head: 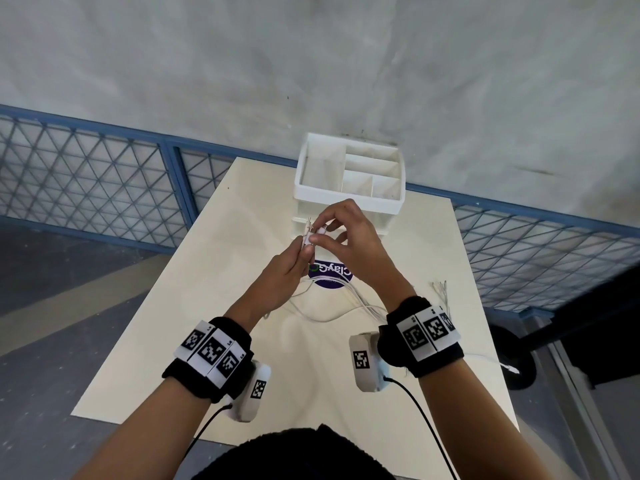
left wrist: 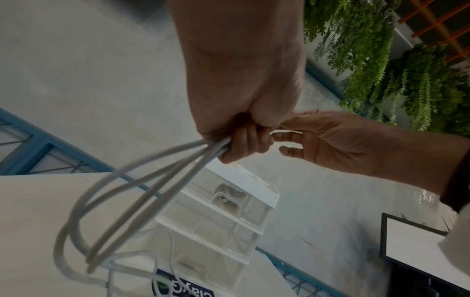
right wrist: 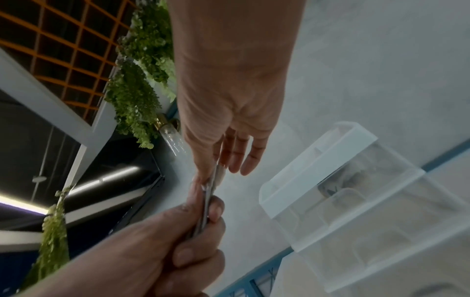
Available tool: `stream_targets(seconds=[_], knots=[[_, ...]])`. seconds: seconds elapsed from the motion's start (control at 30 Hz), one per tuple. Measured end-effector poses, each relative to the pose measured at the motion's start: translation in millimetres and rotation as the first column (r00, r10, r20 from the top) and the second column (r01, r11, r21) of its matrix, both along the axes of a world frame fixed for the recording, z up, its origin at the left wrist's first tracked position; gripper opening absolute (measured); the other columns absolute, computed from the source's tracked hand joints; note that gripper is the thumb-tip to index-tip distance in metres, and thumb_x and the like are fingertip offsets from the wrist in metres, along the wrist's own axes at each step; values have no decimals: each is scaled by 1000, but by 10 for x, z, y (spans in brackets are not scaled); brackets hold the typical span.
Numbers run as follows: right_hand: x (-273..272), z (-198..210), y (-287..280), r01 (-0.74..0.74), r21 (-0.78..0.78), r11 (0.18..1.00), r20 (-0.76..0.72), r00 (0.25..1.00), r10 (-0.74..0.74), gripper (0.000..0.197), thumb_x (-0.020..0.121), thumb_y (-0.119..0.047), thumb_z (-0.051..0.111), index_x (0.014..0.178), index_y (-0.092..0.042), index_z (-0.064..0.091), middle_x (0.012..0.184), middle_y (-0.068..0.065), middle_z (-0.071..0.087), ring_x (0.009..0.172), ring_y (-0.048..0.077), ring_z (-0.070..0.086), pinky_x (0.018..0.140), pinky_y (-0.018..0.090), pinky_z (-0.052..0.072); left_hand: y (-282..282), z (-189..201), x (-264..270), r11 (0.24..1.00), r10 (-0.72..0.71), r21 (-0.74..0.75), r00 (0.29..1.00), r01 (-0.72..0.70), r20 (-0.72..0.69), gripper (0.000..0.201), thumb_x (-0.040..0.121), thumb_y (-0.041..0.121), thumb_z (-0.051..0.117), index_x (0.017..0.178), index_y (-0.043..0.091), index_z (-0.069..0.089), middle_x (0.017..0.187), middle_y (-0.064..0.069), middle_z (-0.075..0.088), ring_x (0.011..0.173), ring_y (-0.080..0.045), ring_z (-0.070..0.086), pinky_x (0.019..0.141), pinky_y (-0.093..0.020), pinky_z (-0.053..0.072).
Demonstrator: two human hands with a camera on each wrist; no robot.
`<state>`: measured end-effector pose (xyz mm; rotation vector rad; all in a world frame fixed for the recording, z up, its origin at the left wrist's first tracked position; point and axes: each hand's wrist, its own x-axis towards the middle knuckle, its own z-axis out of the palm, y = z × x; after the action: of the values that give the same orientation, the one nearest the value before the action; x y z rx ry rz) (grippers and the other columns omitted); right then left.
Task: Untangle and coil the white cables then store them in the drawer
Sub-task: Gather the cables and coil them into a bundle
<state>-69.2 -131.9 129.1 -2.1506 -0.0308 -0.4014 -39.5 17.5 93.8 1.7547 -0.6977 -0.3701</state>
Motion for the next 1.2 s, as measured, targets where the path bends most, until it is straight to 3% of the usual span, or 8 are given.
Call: stream_targets(seconds=[0.2,0.37,0.53,0.67,0.77,0.93,1.07,1.2], knots=[[31,37,-2,-81,167,983,-31,996,88,11,81,-2,68,83,-8,59,95,1,48,80,-3,57,75,18,50,-8,-58,8,999,-15,-30,999,14,-41,35,101,33,24,89,5,41,65,6,33,52,-5,31,49,-12,31],[23,48,-19,-94,329,940,-67,990,122,8,90,-2,57,90,-8,51,107,12,51,81,12,61,72,24,56,-12,14,-15,998,-52,-45,995,49,-84,29,102,28,23,87,11,42,63,6,32,47,-2,31,46,-9,29],[-2,-2,-18,-221,203,954,-94,965,244,33,99,-6,36,131,-6,46,133,1,50,110,2,55,99,18,42,-51,29,-45,993,-108,-58,977,99,-183,26,101,33,25,81,24,40,62,13,33,44,0,32,44,-9,26],[15,-21,22,-218,109,970,-166,958,234,32,101,-10,27,122,-8,51,130,7,56,116,8,50,100,17,36,-92,14,-27,977,-215,-67,936,205,-278,28,100,35,25,76,24,36,59,11,27,45,-2,23,45,-16,20],[34,-31,-3,-207,340,917,-108,960,256,36,103,-25,25,126,-12,49,131,9,55,122,16,52,107,30,38,-107,57,8,976,-198,-147,936,161,-292,30,100,33,27,72,22,34,56,13,26,46,-3,21,45,-16,22],[15,-260,176,-38,780,624,-263,886,382,63,96,-52,7,114,-11,51,91,6,67,82,13,67,84,34,49,-171,243,108,929,-138,-369,928,1,-345,33,100,34,25,75,17,37,56,8,28,47,-6,26,46,-16,31],[-187,-376,232,-209,605,768,-370,780,504,70,98,-48,5,81,-9,60,50,-2,49,55,18,51,66,21,47,-80,356,325,841,-123,-528,909,-118,-398,33,101,32,25,75,17,39,55,11,32,47,-4,29,49,-15,37],[-219,-235,-36,-258,240,936,-441,830,342,47,100,-45,28,77,-10,50,59,0,37,52,11,34,52,20,32,64,207,389,799,-18,-535,878,-275,-478,34,101,30,27,73,16,39,53,10,34,48,-7,35,61,-23,53]])
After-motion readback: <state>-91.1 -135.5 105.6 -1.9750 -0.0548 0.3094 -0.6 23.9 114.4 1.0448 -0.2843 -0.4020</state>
